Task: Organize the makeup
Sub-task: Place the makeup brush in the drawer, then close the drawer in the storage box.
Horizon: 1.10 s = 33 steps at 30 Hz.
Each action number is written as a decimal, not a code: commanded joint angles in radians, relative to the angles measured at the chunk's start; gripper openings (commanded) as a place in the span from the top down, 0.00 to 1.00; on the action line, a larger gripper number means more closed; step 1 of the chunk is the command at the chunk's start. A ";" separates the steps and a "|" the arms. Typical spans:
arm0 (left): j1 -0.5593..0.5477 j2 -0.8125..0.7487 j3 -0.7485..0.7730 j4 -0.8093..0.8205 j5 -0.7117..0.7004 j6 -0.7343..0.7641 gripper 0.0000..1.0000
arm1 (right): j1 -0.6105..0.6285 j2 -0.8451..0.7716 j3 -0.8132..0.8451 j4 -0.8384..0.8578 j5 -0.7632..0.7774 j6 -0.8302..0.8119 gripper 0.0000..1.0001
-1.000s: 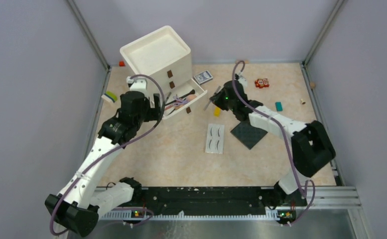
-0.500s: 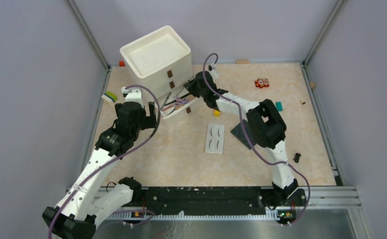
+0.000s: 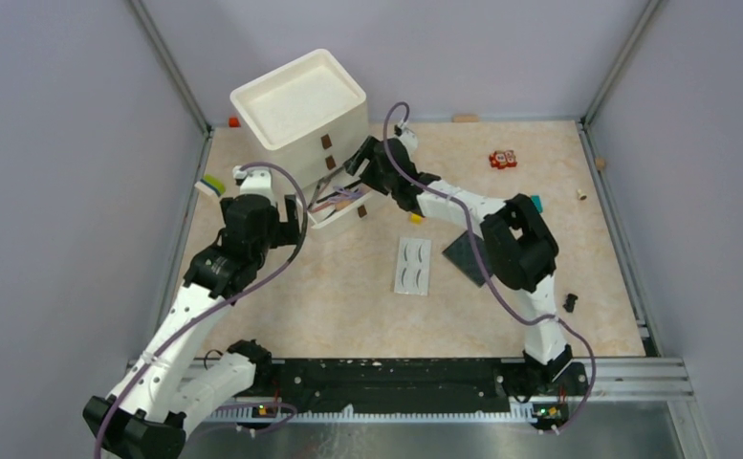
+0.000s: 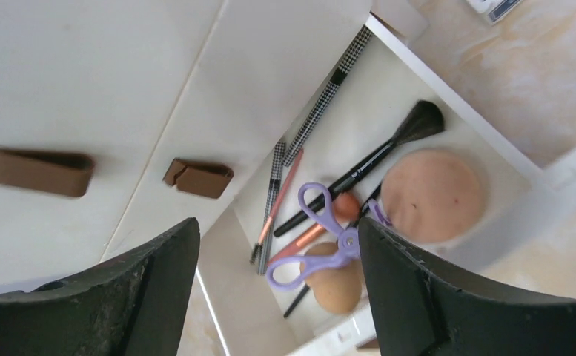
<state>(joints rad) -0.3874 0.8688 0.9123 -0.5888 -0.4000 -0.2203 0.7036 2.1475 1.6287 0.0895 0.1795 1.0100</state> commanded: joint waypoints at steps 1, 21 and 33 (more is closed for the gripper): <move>0.011 0.013 0.011 0.042 0.023 0.014 0.01 | -0.011 -0.208 -0.082 0.022 0.049 -0.158 0.24; 0.120 0.380 0.403 0.162 0.092 -0.065 0.01 | -0.224 -0.633 -0.659 0.117 -0.225 -0.364 0.27; 0.234 0.578 0.578 0.301 -0.022 -0.160 0.01 | -0.174 -0.620 -0.769 0.235 -0.320 -0.310 0.28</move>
<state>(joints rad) -0.1879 1.4109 1.4143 -0.3912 -0.3801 -0.3454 0.5072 1.5578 0.8822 0.2310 -0.1040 0.6842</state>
